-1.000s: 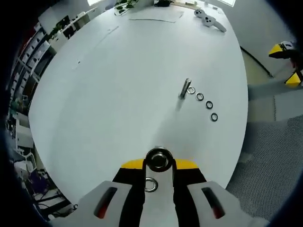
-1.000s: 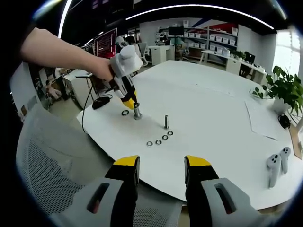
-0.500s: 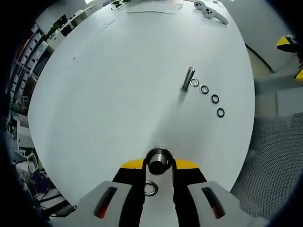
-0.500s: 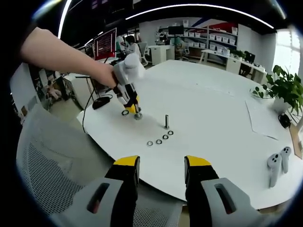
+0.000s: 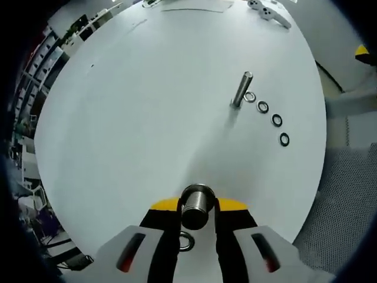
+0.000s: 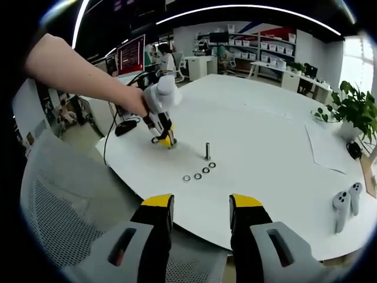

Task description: Place the washer onto the threaded stud by aligning its center hole with the stud, sliding it down to the base, and recovering from edge contact or off-axis alignment until the washer reaches the visible bottom stop.

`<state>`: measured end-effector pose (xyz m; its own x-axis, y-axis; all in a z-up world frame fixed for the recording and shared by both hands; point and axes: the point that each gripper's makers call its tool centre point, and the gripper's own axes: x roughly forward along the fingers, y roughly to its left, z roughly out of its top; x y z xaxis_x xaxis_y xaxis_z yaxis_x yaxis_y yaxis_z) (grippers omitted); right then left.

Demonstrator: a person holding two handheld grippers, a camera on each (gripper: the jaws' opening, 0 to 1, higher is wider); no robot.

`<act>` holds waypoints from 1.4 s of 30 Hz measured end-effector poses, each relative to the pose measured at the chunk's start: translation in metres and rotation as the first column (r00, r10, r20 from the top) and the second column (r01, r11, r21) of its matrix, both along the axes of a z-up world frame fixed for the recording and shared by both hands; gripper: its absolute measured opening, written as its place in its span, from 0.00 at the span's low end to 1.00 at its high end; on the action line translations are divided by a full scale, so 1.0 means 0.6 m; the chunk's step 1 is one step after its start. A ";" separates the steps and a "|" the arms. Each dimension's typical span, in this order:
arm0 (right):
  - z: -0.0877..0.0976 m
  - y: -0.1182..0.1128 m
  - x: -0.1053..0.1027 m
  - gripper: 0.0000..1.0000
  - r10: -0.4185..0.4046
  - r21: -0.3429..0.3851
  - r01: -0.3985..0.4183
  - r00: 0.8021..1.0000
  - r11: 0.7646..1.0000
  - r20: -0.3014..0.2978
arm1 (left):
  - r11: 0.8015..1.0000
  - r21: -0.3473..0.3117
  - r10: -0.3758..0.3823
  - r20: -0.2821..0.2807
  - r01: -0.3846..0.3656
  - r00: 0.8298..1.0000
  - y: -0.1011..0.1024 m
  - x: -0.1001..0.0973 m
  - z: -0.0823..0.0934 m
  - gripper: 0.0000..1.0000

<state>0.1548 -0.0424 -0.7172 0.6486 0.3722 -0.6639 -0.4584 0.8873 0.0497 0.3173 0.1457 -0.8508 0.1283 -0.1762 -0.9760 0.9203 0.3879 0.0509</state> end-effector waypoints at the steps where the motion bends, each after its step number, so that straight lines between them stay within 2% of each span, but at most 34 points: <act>1: 0.000 0.000 0.000 0.40 0.000 0.001 0.000 1.000 1.000 0.000 | 1.000 0.003 0.009 -0.007 -0.009 1.000 0.001 0.001 -0.001 0.20; 4: -0.001 0.001 0.000 0.40 0.003 -0.001 -0.003 1.000 1.000 -0.004 | 0.999 -0.008 0.032 -0.017 -0.032 0.999 0.003 0.003 -0.004 0.21; 12: -0.003 0.002 -0.001 0.40 0.008 -0.004 -0.009 1.000 1.000 -0.011 | 0.999 -0.034 0.038 0.010 -0.038 0.999 0.006 0.004 -0.003 0.25; 24: -0.013 0.009 -0.009 0.40 0.034 -0.012 -0.035 0.998 0.999 -0.044 | 0.990 -0.089 0.113 0.031 -0.110 0.993 0.033 0.010 0.025 0.27; 32: -0.017 0.010 -0.011 0.40 0.044 -0.021 -0.045 0.998 0.999 -0.055 | 0.981 -0.103 0.168 0.031 -0.164 0.985 0.072 0.006 0.031 0.27; 42: -0.017 0.010 -0.012 0.40 0.043 -0.018 -0.044 0.997 0.999 -0.057 | 0.974 -0.078 0.216 0.014 -0.214 0.976 0.129 -0.012 0.020 0.27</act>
